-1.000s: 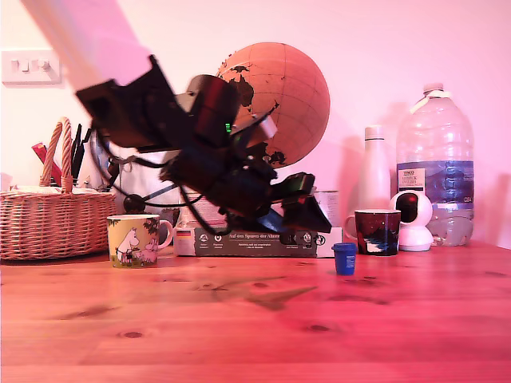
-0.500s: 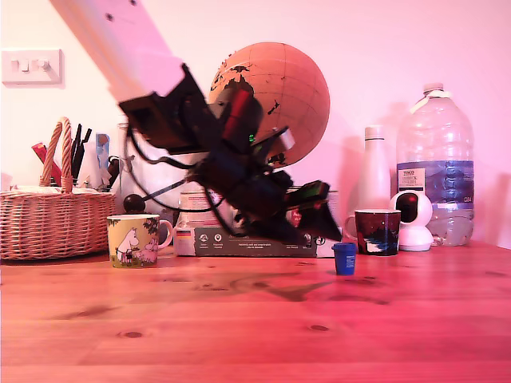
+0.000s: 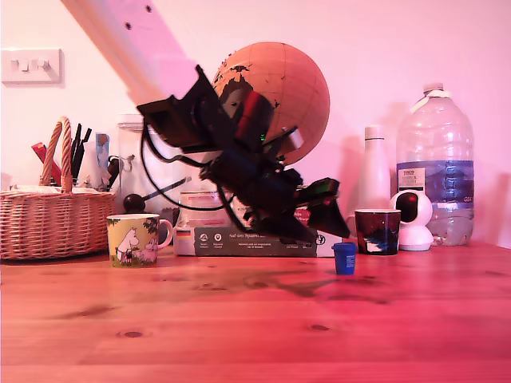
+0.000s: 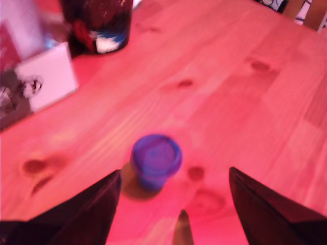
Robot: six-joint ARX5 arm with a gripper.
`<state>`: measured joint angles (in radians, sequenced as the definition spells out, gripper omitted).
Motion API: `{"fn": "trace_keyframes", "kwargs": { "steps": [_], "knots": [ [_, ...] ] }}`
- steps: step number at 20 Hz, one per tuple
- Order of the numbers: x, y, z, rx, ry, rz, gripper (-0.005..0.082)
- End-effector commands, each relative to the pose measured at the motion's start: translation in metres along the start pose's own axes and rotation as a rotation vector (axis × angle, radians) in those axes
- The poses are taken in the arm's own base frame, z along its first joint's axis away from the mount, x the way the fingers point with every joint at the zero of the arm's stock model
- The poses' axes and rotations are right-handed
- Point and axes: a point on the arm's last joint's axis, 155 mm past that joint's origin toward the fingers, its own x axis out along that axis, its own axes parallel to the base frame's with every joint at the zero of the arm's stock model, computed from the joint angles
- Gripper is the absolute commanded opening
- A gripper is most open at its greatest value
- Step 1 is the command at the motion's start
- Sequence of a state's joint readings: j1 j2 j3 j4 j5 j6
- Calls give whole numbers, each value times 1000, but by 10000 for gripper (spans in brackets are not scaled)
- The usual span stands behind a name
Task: Pick up the coffee capsules on the table and drop them inside the coffee cup
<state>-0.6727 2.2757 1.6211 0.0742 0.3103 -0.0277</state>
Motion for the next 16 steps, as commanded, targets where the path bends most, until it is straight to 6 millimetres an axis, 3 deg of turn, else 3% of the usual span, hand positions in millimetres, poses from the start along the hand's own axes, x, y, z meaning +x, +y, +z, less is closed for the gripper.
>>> {"fn": "trace_keyframes", "kwargs": {
  "steps": [1,7,16],
  "knots": [
    [13,4,-22,-28,39,15,602],
    [14,15,-30,-72,95,88,604],
    [24,11,-16,-109,130,121,607]
  ]
}}
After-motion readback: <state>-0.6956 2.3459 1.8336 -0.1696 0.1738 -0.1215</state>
